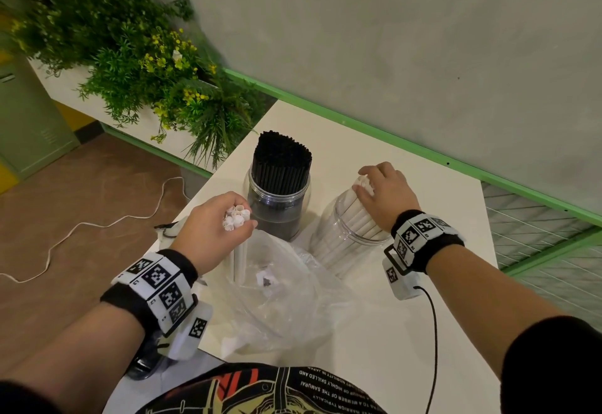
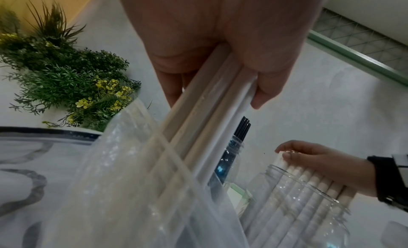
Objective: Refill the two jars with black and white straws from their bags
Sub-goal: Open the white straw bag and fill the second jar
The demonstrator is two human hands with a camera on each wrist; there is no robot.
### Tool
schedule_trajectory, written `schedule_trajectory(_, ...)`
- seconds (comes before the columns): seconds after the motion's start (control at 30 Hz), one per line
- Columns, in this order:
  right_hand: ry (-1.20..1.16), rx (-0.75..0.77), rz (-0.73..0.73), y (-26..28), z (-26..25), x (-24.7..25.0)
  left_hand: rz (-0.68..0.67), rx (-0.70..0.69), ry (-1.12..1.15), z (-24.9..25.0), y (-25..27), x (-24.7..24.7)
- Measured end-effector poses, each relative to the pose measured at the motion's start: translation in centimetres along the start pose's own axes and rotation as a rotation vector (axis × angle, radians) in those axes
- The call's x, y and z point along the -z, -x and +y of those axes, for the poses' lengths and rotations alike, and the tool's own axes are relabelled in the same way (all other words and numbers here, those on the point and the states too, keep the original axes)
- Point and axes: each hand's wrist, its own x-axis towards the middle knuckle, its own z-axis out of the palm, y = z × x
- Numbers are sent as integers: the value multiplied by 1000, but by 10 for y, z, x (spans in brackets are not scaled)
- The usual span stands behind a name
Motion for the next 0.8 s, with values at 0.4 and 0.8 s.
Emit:
schedule_trajectory(0.4,-652,185,-211,59,-114,-37,0,128,203,-13,14,16)
schedule_trajectory(0.8,-1045,49,-450,38,-147,-84,-6,152,233,-20,15,14)
